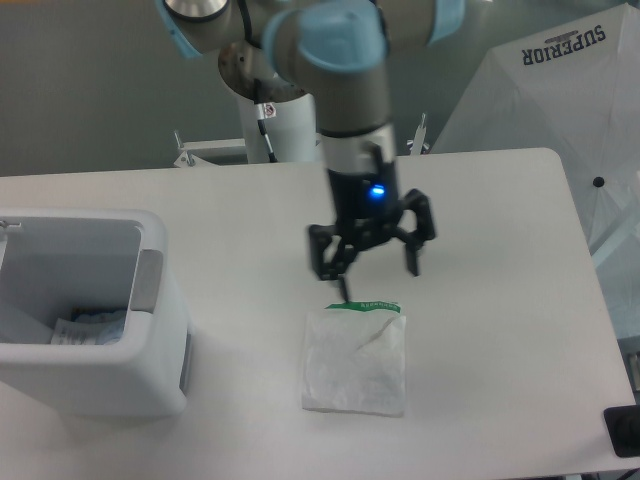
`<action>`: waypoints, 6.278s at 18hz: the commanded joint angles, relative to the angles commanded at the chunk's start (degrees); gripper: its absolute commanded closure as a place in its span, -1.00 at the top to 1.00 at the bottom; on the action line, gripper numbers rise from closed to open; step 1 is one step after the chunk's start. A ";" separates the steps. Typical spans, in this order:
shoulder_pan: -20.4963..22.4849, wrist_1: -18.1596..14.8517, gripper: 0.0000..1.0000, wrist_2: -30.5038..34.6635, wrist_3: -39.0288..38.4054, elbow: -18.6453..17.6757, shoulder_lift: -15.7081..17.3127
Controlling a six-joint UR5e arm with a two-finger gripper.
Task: Place the trash in the trash can
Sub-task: 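Move the open gripper back over the white plastic bag, then lower the gripper onto the bag's green drawstring edge and close, then lift the bag up by its drawstring edge, then carry the bag over the white bin and lower it in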
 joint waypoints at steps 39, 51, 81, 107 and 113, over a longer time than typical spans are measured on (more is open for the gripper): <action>-2.63 1.14 1.00 5.98 18.85 -1.68 -16.70; -2.72 1.49 1.00 6.06 18.85 -1.33 -17.85; -2.98 0.26 -1.00 5.02 18.42 -2.73 -10.92; -11.76 3.87 -1.00 -29.53 29.74 11.59 10.54; -17.75 3.96 -1.00 -29.44 26.78 9.76 9.13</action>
